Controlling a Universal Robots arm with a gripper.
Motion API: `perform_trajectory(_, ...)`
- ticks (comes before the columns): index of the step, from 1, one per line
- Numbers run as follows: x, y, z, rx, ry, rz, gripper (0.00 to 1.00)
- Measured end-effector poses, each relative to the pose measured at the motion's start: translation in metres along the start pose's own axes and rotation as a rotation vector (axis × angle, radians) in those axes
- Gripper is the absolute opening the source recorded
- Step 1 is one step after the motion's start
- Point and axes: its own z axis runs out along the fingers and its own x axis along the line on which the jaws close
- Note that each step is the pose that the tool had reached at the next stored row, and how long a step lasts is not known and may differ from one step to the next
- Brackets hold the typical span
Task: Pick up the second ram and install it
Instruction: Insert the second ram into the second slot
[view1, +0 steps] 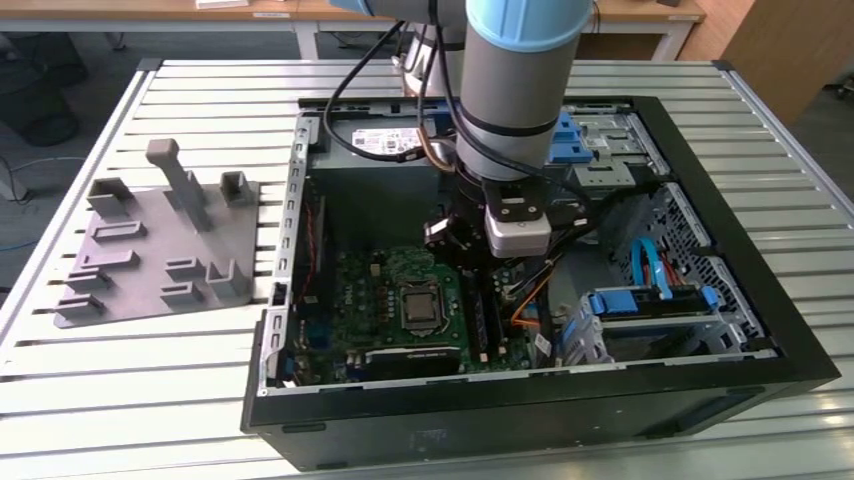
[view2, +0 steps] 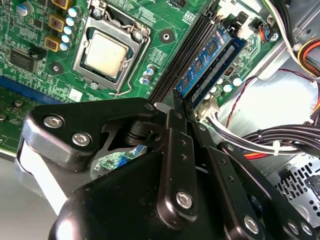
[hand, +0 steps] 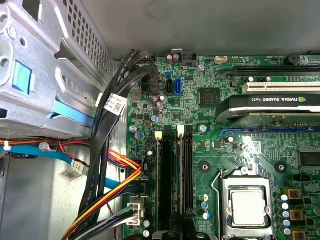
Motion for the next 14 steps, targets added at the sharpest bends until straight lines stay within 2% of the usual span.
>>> perform_trajectory(14,-0.0008,-0.0027,0.0016,0.0001,0.0023,-0.021,0.13)
